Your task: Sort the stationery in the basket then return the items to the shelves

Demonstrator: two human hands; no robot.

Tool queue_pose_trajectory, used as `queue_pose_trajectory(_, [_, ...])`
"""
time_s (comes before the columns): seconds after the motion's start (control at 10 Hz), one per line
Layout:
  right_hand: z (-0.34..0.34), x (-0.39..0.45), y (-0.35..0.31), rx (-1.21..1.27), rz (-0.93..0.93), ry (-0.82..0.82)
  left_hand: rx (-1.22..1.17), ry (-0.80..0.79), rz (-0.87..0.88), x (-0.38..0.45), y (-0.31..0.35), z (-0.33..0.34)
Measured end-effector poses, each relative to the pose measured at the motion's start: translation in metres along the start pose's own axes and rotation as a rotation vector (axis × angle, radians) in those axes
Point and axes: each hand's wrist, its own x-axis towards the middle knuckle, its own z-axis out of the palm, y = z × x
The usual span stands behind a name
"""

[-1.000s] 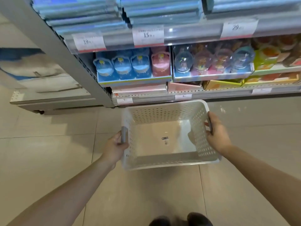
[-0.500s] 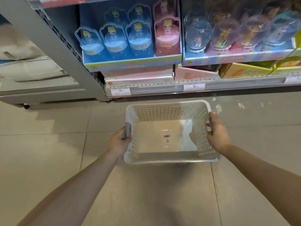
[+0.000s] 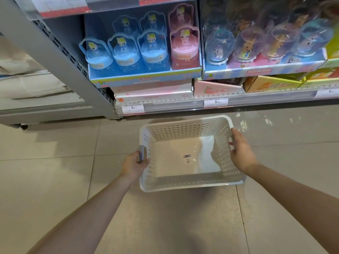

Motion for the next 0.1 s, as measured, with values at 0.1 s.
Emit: queue_pose_trajectory(0.1, [-0.0166,-0.0102,-0.0066,-0.030,0.023,0.011,0.144,0.064,0.013,-0.0089,0.0111,-0.0086])
